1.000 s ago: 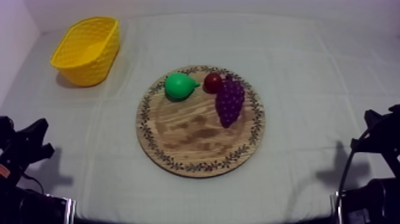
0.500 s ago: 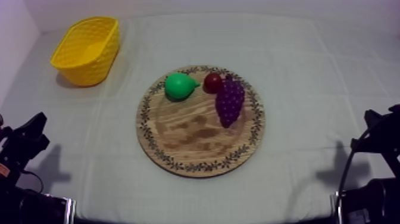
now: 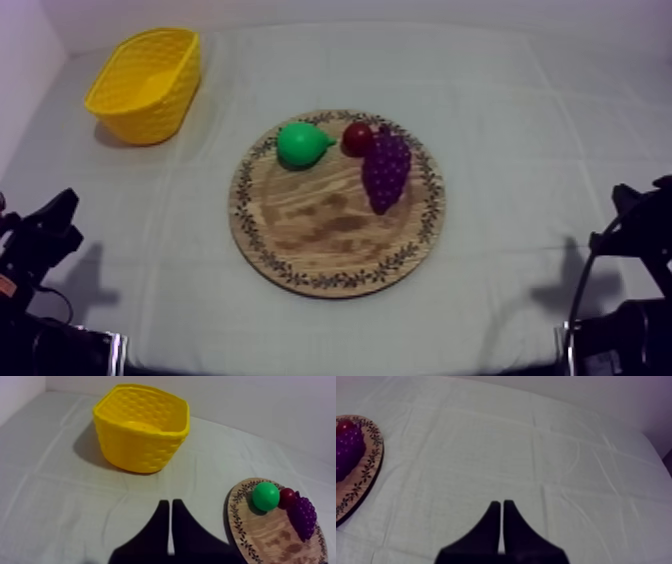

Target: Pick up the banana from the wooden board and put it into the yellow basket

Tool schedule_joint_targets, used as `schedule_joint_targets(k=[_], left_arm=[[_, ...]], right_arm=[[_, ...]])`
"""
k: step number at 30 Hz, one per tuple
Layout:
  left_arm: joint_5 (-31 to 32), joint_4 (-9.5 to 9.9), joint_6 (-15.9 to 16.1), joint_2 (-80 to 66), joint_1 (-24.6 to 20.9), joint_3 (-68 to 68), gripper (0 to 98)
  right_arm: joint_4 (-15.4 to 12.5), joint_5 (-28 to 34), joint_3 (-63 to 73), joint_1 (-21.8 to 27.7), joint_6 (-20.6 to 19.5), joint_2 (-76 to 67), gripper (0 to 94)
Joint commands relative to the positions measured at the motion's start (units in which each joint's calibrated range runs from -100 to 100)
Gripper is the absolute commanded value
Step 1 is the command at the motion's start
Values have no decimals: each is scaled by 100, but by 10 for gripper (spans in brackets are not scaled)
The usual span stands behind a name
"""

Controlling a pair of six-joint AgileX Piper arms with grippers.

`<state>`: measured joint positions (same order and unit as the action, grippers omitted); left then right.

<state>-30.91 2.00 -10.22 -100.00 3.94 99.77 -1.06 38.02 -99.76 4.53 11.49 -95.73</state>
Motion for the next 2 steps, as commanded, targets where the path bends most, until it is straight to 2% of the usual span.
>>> schedule_joint_targets(k=[1,2], left_arm=[[3,2,-1,0,1,1,1],[3,2,-1,0,1,1,1]], right_arm=[[1,-4,-2,-1,1,-2,3],[1,-4,-2,-1,1,-2,3]])
